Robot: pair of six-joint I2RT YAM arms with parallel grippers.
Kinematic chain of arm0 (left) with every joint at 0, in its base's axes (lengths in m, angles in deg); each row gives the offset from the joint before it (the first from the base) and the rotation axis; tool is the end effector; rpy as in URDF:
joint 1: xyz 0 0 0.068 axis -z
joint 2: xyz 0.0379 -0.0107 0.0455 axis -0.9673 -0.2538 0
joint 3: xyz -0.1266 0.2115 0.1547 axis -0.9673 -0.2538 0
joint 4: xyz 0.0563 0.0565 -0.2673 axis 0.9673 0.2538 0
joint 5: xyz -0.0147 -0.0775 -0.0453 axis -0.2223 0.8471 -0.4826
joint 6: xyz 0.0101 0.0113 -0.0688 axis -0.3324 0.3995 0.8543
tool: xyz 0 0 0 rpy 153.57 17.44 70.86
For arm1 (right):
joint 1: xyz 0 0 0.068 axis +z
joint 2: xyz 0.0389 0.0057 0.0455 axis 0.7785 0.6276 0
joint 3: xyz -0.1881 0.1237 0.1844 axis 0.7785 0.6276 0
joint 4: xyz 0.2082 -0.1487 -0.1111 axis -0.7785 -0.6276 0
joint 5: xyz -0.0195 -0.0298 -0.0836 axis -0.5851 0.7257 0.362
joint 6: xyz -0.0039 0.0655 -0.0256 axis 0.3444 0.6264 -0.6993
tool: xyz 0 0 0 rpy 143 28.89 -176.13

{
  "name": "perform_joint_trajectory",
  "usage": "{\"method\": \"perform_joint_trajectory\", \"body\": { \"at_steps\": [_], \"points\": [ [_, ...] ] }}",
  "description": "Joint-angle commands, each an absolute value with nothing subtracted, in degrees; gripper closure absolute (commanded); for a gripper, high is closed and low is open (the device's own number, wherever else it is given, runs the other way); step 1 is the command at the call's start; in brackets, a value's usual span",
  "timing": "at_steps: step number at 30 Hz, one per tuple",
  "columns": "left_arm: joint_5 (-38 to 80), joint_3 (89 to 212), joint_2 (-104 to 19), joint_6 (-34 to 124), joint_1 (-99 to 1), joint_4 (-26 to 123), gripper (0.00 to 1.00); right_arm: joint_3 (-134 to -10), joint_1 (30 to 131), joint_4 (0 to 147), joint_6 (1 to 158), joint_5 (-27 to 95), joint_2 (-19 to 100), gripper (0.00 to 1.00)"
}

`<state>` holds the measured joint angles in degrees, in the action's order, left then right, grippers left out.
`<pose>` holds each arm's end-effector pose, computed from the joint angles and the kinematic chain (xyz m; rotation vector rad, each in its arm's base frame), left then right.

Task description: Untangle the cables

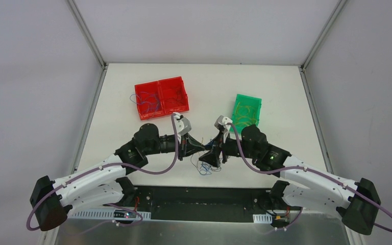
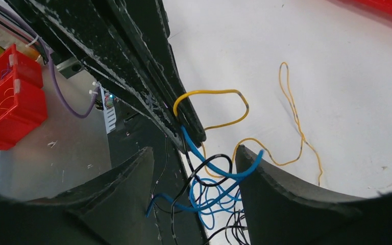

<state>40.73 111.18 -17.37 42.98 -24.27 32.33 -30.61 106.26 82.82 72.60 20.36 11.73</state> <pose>0.1265 -0.1993 0.3100 0.9661 1.4000 -1.1969 0.1218 0.2109 0.2911 -1.0974 1.4738 1.0061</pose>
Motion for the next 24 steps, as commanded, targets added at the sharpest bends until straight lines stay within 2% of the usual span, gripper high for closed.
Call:
{"method": "perform_joint_trajectory", "body": {
  "at_steps": [1,5,9,11,12,15,17,19,21,24],
  "points": [
    [40.08,110.57,-15.23,42.6,-24.07,28.54,0.97,-33.89,106.56,82.3,71.46,17.04,12.43,0.37],
    [30.98,109.22,-12.4,42.54,-24.07,29.71,1.0,-34.69,106.54,80.97,71.7,20.96,13.05,0.2],
    [25.36,106.45,-7.77,42.45,-24.13,28.92,1.0,-34.35,106.5,80.81,71.8,24.76,12.45,0.17],
    [24.45,105.38,-5.88,42.6,-24.06,27.69,1.0,-34.14,106.53,80.92,71.72,25.02,12.17,0.28],
    [24.08,105.12,-5.29,42.66,-24.12,27.62,1.0,-34.09,106.56,81.09,71.71,24.97,12.06,0.37],
    [23.66,105.02,-5.19,42.67,-24.06,27.66,0.99,-34.01,106.55,81.38,72.24,26.25,11.75,0.71],
    [23.55,105.37,-5.76,42.67,-24.08,27.9,0.99,-33.94,106.53,81.71,72.76,28.17,11.28,1.0],
    [20.74,105.9,-6.25,42.71,-24.08,29.36,0.98,-33.03,106.5,82.42,72.77,29.87,9.75,1.0],
    [10.09,106.96,-6.94,43.95,-24.13,33.5,0.92,-32.21,106.54,83.04,74.92,34.76,7.71,1.0],
    [-4.99,108.89,-8.32,46.19,-24.13,40.2,0.92,-31.23,106.37,82.94,76.63,43.03,4.42,1.0]
  ]
}}
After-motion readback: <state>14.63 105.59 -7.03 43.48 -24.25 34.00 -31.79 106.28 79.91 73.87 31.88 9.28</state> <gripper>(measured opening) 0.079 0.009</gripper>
